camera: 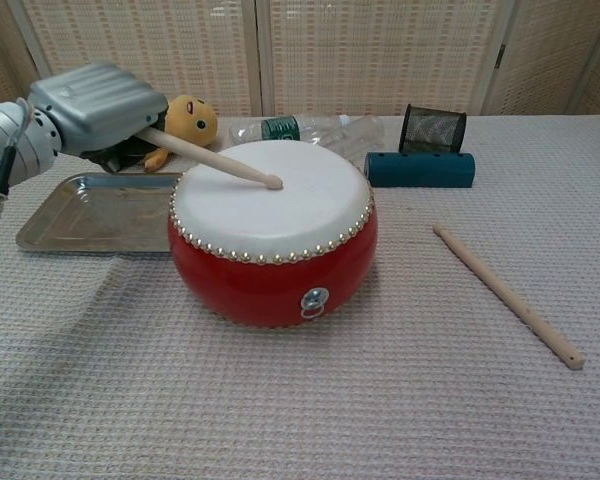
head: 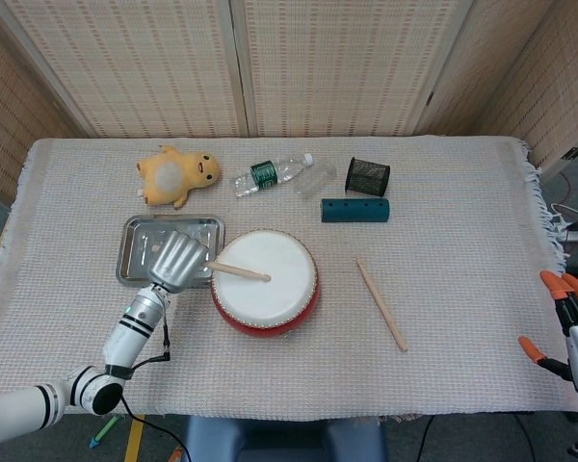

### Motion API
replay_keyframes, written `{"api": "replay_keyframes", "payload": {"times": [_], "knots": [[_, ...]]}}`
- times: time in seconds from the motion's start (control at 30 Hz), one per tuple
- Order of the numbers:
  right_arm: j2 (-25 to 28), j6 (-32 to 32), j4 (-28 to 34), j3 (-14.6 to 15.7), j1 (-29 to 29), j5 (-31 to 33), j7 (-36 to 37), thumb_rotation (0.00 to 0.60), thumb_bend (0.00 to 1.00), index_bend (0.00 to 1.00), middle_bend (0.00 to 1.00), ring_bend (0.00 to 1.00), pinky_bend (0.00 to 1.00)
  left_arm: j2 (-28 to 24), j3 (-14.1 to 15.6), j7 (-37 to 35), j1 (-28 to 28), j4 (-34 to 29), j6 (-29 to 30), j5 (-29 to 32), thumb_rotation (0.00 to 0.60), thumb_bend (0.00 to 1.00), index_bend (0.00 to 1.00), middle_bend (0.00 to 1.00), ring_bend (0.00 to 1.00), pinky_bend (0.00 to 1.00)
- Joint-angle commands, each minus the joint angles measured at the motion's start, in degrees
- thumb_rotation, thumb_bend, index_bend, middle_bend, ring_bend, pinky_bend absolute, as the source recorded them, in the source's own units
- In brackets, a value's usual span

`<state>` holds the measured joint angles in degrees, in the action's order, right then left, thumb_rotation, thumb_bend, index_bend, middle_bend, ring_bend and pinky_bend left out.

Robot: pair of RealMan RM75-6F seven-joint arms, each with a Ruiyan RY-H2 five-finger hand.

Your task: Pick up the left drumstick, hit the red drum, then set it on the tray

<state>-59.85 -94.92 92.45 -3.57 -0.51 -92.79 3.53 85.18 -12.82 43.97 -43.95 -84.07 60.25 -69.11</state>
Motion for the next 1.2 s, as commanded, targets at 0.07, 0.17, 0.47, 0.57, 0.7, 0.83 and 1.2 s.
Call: {"api": "replay_keyframes", "payload": {"times": [0.07, 0.17, 0.47, 0.57, 0.7, 0.83, 1.2], "knots": [[-0.05, -0.04, -0.18, -0.01, -0.02, 0.04, 0.10, 0.600, 0.18, 0.00, 0.13, 0.00, 0.11, -1.73, -3.32, -14.15, 0.80, -5.07, -1.30, 5.26, 0.600, 0.87, 1.00, 1.00, 0.97, 1.00], [-0.05, 0.08, -0.20, -0.05, 0.05, 0.15, 0.09, 0.600, 0.18, 0.00, 0.13, 0.00, 0.11, -1.04, -1.55, -11.94, 0.06, -3.09, -1.47, 4.24, 0.600, 0.87, 1.00, 1.00, 0.97, 1.00], [-0.21, 0.81, -0.23, -0.01, 0.31, 0.52, 0.04, 0.600, 0.18, 0.00, 0.13, 0.00, 0.11, -0.67, 3.31, -6.30, -1.72, -0.65, -3.93, 2.17, 0.600, 0.87, 1.00, 1.00, 0.96, 1.00], [-0.21, 0.72, -0.21, -0.02, 0.32, 0.42, 0.02, 0.600, 0.18, 0.00, 0.13, 0.00, 0.11, -1.77, 2.78, -7.68, -1.54, -2.38, -3.11, 2.12, 0.600, 0.87, 1.00, 1.00, 0.95, 1.00], [-0.20, 0.34, -0.17, -0.01, 0.12, 0.40, 0.03, 0.600, 0.18, 0.00, 0.13, 0.00, 0.11, -1.35, -0.71, -18.97, 0.50, -4.73, 2.21, -0.04, 0.600, 0.87, 1.00, 1.00, 0.95, 1.00], [-0.18, 0.48, -0.17, 0.11, 0.09, 0.43, 0.07, 0.600, 0.18, 0.00, 0.13, 0.00, 0.11, -3.57, -0.12, -21.62, 0.81, -5.63, 0.58, -0.25, 0.600, 0.86, 1.00, 1.00, 0.95, 1.00], [-0.30, 0.89, -0.41, 0.07, 0.25, 0.71, 0.29, 0.600, 0.18, 0.00, 0.13, 0.00, 0.11, -1.58, 4.92, -5.93, -0.93, -0.89, -1.33, 0.71, 0.600, 0.87, 1.00, 1.00, 0.95, 1.00]]}}
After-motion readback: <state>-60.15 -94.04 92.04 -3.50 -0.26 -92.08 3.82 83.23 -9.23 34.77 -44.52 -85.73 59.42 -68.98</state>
